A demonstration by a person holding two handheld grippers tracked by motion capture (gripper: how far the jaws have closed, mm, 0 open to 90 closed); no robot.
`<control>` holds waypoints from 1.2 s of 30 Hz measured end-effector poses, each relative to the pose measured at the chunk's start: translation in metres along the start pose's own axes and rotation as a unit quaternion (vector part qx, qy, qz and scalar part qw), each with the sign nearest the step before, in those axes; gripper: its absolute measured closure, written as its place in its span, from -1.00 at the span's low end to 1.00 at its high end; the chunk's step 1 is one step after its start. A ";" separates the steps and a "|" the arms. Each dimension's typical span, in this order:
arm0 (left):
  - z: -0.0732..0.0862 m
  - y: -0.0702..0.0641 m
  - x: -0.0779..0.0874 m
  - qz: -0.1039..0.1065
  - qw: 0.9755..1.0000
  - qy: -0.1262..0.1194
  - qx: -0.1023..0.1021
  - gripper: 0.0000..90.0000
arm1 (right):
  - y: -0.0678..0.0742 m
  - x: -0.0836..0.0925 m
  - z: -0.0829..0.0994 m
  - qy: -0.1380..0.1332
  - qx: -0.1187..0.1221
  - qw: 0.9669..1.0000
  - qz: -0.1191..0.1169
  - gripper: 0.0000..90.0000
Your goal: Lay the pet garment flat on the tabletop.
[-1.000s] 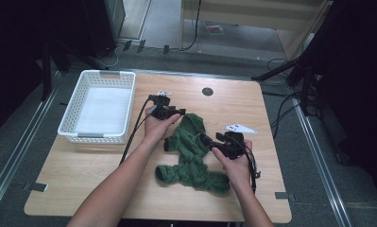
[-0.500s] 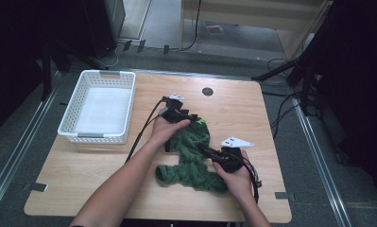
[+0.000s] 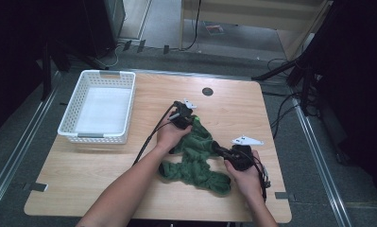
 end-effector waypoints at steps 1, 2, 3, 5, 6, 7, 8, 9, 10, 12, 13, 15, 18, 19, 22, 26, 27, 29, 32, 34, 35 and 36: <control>0.000 0.007 0.000 -0.006 1.000 0.000 0.027 0.90 | -0.003 0.000 0.000 -0.001 -0.003 1.000 0.005 0.91; -0.001 0.013 0.000 -0.013 0.999 -0.001 0.048 0.90 | -0.006 0.000 0.001 -0.002 -0.005 1.000 0.011 0.92; -0.002 0.017 -0.001 -0.011 0.998 -0.005 0.066 0.90 | -0.009 -0.002 0.001 -0.002 -0.009 1.000 0.013 0.92; -0.003 0.020 -0.003 -0.014 0.996 -0.012 0.083 0.89 | -0.010 -0.007 0.002 -0.001 -0.012 1.000 0.011 0.91; -0.004 0.020 -0.003 -0.014 0.996 -0.017 0.085 0.88 | -0.009 -0.010 0.002 0.001 -0.009 1.000 0.009 0.89; -0.005 0.019 -0.004 -0.001 0.996 -0.026 0.089 0.85 | -0.008 -0.012 0.002 -0.001 -0.006 1.000 0.011 0.85; -0.006 0.019 -0.004 0.013 0.995 -0.037 0.088 0.78 | -0.007 -0.014 0.001 -0.004 -0.007 1.000 0.014 0.79; -0.007 0.018 -0.002 0.019 0.995 -0.047 0.086 0.64 | -0.007 -0.013 0.001 -0.006 -0.009 1.000 0.014 0.73; -0.008 0.019 0.001 0.026 0.994 -0.057 0.089 0.44 | -0.007 -0.012 -0.001 -0.011 -0.012 1.000 0.008 0.62; -0.011 0.022 0.008 0.051 0.991 -0.072 0.104 0.11 | -0.008 -0.006 -0.003 -0.018 -0.017 1.000 0.000 0.46; -0.013 0.024 0.012 0.061 0.988 -0.082 0.112 0.03 | -0.009 -0.003 -0.004 -0.017 -0.017 1.000 -0.008 0.42; -0.017 0.029 0.022 0.074 0.985 -0.101 0.115 -0.09 | -0.009 0.005 -0.005 -0.025 -0.014 0.999 -0.021 0.30; -0.017 0.036 0.035 0.083 0.983 -0.111 0.118 -0.10 | -0.007 0.019 -0.012 -0.050 -0.008 0.998 -0.031 0.17; -0.016 0.037 0.038 0.087 0.982 -0.110 0.123 -0.10 | -0.007 0.024 -0.017 -0.061 -0.006 0.998 -0.033 0.18; -0.006 0.032 0.049 0.078 0.985 -0.107 0.114 -0.07 | -0.007 0.029 -0.030 -0.078 -0.007 0.996 -0.037 0.22; 0.028 0.011 0.062 0.062 0.991 -0.086 0.078 -0.07 | -0.003 -0.001 -0.077 -0.049 0.007 0.999 -0.014 0.25; 0.036 0.008 0.062 0.056 0.993 -0.076 0.075 -0.07 | -0.002 -0.012 -0.086 -0.039 0.011 0.999 -0.015 0.24; 0.048 0.004 0.060 0.059 0.994 -0.059 0.073 -0.07 | -0.002 -0.034 -0.100 -0.021 0.026 0.999 -0.013 0.20; 0.061 -0.002 0.057 0.052 0.997 -0.038 0.050 -0.04 | 0.000 -0.064 -0.111 0.016 0.041 0.999 -0.024 0.11; 0.065 -0.005 0.055 0.050 0.998 -0.031 0.032 0.24 | 0.002 -0.080 -0.113 0.042 0.054 0.997 -0.025 0.15; 0.067 -0.007 0.053 0.048 0.998 -0.026 0.022 0.42 | 0.003 -0.086 -0.112 0.058 0.064 0.996 -0.012 0.27; 0.069 -0.008 0.052 0.041 0.999 -0.024 0.015 0.55 | 0.004 -0.091 -0.111 0.070 0.075 0.995 -0.001 0.43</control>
Point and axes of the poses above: each handheld gripper's, and its own axes: x roughly backward along the jaws, z roughly out of its underside, y roughly to its left, the point moved 3 cm from there along -x, roughly forward along the jaws, and after that the axes turned 6 degrees about y, right-handed, at the moved point
